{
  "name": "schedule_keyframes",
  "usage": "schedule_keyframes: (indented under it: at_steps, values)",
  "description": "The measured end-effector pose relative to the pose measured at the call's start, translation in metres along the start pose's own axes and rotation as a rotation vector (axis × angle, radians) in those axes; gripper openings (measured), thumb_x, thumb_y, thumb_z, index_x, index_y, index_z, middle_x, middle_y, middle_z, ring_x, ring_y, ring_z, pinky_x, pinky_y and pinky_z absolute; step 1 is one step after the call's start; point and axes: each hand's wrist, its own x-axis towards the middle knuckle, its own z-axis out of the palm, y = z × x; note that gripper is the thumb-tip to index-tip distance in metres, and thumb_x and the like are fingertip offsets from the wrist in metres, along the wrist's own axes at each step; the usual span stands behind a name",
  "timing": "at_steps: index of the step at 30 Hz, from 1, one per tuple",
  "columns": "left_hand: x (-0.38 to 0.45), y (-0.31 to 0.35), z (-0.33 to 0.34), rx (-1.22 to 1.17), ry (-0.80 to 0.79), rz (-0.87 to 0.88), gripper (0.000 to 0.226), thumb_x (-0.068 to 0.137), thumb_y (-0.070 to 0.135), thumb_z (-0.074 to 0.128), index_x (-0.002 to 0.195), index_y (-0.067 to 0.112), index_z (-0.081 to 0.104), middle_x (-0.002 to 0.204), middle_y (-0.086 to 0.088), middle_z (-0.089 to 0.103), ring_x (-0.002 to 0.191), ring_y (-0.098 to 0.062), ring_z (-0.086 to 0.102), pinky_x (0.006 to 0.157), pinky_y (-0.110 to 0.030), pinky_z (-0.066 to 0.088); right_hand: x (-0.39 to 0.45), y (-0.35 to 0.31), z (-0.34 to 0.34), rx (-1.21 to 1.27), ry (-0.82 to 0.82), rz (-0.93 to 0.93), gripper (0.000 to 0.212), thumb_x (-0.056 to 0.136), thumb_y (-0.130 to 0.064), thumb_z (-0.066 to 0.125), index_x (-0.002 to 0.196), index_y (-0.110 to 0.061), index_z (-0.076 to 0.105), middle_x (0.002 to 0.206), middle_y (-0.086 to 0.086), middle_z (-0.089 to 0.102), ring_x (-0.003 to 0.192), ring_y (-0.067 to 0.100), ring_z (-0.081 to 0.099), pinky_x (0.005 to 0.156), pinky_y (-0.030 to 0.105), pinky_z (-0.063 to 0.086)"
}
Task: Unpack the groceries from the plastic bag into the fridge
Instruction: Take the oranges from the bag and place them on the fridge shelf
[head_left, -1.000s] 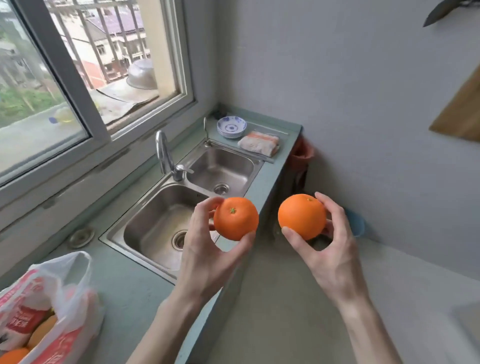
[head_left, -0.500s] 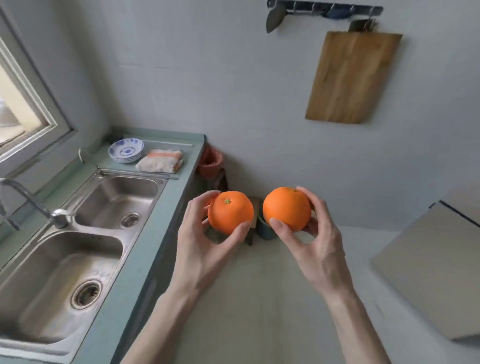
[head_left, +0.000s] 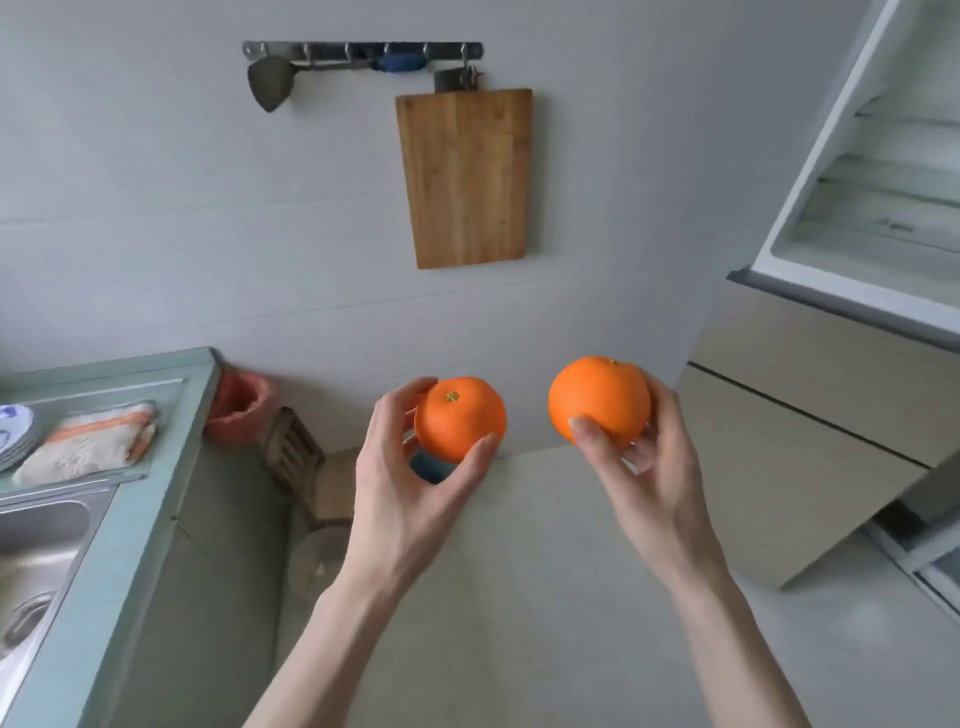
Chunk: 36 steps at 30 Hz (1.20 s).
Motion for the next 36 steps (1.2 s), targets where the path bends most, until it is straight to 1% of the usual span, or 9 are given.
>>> schedule_keyframes:
  at_steps: [6,8,12,14,19,21,24,28,36]
  values:
    - [0.049,0.001,0.078,-0.066,-0.130,0.054,0.059,0.077,0.034,0.089,0.127,0.033,0.059,0.122,0.016,0.067,0.118,-0.006,0.064,0.094,-0.014,0.050,0.045,0.012,-0.054,-0.029,0.110,0.000,0.064,0.079,-0.039,0.088,0.133,-0.037,0.052,0.130,-0.005,0.067,0.110,0.011,0.072,0.089,0.024,0.056]
    - [0.067,0.000,0.106,-0.098,-0.173,0.077,0.059,0.077,0.032,0.089,0.128,0.030,0.059,0.123,0.014,0.066,0.120,-0.008,0.063,0.095,-0.015,0.051,0.062,0.017,-0.070,-0.035,0.161,0.000,0.064,0.078,-0.038,0.085,0.132,-0.035,0.053,0.128,-0.005,0.069,0.110,0.011,0.073,0.090,0.025,0.056]
    - [0.109,0.001,0.164,-0.151,-0.226,0.124,0.059,0.077,0.031,0.090,0.128,0.028,0.060,0.125,0.013,0.063,0.121,-0.010,0.061,0.095,-0.018,0.053,0.104,0.021,-0.100,-0.035,0.277,0.013,0.054,0.079,-0.045,0.075,0.128,-0.036,0.053,0.112,-0.022,0.075,0.106,0.002,0.072,0.087,0.015,0.052]
    - [0.133,0.003,0.193,-0.173,-0.240,0.148,0.060,0.077,0.032,0.091,0.128,0.026,0.061,0.125,0.012,0.061,0.121,-0.010,0.061,0.094,-0.018,0.054,0.128,0.022,-0.116,-0.058,0.302,0.006,0.055,0.082,-0.044,0.078,0.129,-0.033,0.052,0.111,-0.024,0.074,0.106,0.000,0.072,0.087,0.012,0.051]
    - [0.201,0.009,0.265,-0.223,-0.301,0.183,0.060,0.077,0.030,0.090,0.129,0.026,0.061,0.124,0.015,0.063,0.121,-0.007,0.061,0.095,-0.018,0.053,0.198,0.033,-0.154,-0.124,0.363,-0.016,0.062,0.080,-0.038,0.080,0.135,-0.035,0.052,0.123,-0.012,0.071,0.112,0.008,0.071,0.093,0.022,0.055]
    - [0.227,0.013,0.294,-0.253,-0.322,0.200,0.059,0.076,0.030,0.090,0.128,0.027,0.061,0.122,0.016,0.063,0.120,-0.008,0.062,0.096,-0.017,0.052,0.226,0.034,-0.166,-0.134,0.401,-0.033,0.057,0.084,-0.040,0.081,0.133,-0.034,0.053,0.120,-0.018,0.072,0.110,0.002,0.071,0.091,0.016,0.052]
    - [0.261,0.018,0.338,-0.300,-0.374,0.212,0.059,0.076,0.030,0.090,0.128,0.028,0.061,0.123,0.017,0.063,0.120,-0.006,0.061,0.095,-0.014,0.051,0.266,0.036,-0.187,-0.164,0.487,-0.060,0.043,0.094,-0.042,0.068,0.131,-0.028,0.053,0.111,-0.027,0.072,0.105,-0.007,0.068,0.086,0.007,0.047]
    - [0.294,0.030,0.396,-0.363,-0.449,0.216,0.061,0.076,0.030,0.090,0.128,0.034,0.058,0.123,0.022,0.062,0.121,-0.003,0.060,0.096,-0.013,0.049,0.307,0.040,-0.222,-0.180,0.547,-0.059,0.052,0.090,-0.042,0.075,0.136,-0.029,0.053,0.117,-0.022,0.072,0.109,-0.001,0.069,0.089,0.011,0.050]
    - [0.331,0.059,0.506,-0.418,-0.576,0.293,0.060,0.077,0.032,0.090,0.129,0.029,0.059,0.125,0.020,0.063,0.121,-0.005,0.060,0.098,-0.018,0.051,0.360,0.051,-0.301,-0.264,0.648,-0.086,0.065,0.078,-0.043,0.077,0.137,-0.036,0.052,0.125,-0.021,0.067,0.113,0.003,0.069,0.095,0.026,0.053]
